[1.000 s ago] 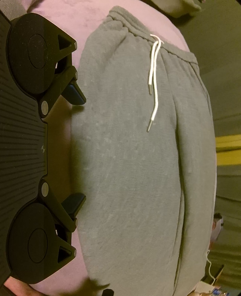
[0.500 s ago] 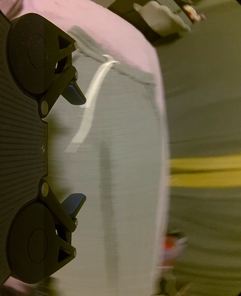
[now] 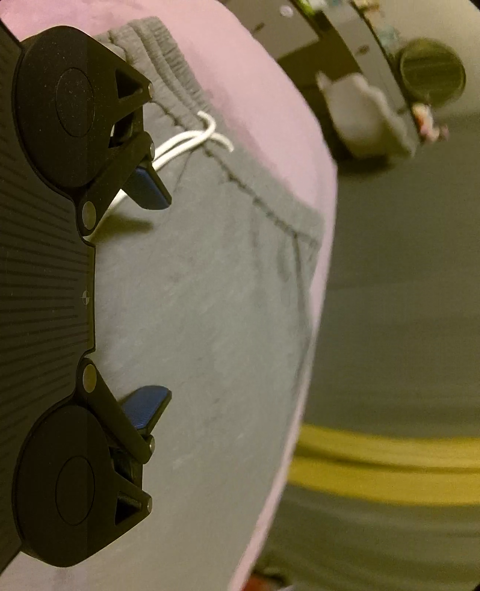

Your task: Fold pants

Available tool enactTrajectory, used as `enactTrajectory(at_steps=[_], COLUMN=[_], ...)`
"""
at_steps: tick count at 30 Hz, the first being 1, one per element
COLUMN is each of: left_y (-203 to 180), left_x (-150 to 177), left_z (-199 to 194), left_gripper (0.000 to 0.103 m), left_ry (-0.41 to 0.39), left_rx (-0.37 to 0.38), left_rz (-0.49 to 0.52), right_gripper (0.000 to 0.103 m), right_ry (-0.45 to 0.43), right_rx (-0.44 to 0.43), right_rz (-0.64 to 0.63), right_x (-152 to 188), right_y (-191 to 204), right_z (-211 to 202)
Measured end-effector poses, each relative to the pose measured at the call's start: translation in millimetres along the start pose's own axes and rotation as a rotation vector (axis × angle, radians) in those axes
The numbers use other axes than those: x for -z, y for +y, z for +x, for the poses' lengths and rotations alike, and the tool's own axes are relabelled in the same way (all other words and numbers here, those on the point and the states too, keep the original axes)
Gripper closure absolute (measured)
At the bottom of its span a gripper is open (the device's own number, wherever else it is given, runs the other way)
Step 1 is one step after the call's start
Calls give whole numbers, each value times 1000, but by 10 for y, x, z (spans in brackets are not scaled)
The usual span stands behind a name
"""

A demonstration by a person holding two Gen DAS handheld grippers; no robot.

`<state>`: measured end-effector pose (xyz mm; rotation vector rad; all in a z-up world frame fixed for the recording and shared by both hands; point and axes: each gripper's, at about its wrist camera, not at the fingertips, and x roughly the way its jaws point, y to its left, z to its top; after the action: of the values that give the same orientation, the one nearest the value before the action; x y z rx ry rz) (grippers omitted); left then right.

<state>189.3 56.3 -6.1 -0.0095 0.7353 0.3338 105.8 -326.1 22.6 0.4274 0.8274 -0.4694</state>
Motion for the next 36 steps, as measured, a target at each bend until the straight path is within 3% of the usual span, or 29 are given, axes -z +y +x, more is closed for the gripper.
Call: enactTrajectory(at_steps=[2,4,8,9,12,19,26,28,31,34,36], left_y=[13,1,-32,-49,-107,-121,-110,-99,-97,-84,-69], left_x=[40,67,125,143,188,212,214,214,212,206,197], left_z=[40,107,233,246,311,334,323,328,330,334,336], left_gripper=[0,0,0,0,0,0,0,0,0,0,0], left_ry=[-57,-70,-67,-78,-104,-113,-109,-107,-106,-101,-98], left_rx=[-43,-68,-37,-33,-36,-26,-18,-13,-11,-3,4], left_rz=[-4,15,13,13,14,-13,-23,-28,-31,-39,-45], right_gripper=[27,59,59,55,54,54,67,83,96,98,98], right_ry=[-58,-72,-86,-78,-52,-8,-68,-79,-82,-105,-168], right_rx=[32,67,57,54,72,248,325,325,314,291,248], right_rz=[50,103,222,253,321,399,330,311,300,292,293], right_x=[-429,-755,-1273,-1362,-1556,-1652,-1596,-1576,-1570,-1539,-1463], right_y=[28,59,119,149,228,223,272,270,219,197,165], right_z=[238,497,1064,1205,1544,2073,2151,2128,2072,1931,1655])
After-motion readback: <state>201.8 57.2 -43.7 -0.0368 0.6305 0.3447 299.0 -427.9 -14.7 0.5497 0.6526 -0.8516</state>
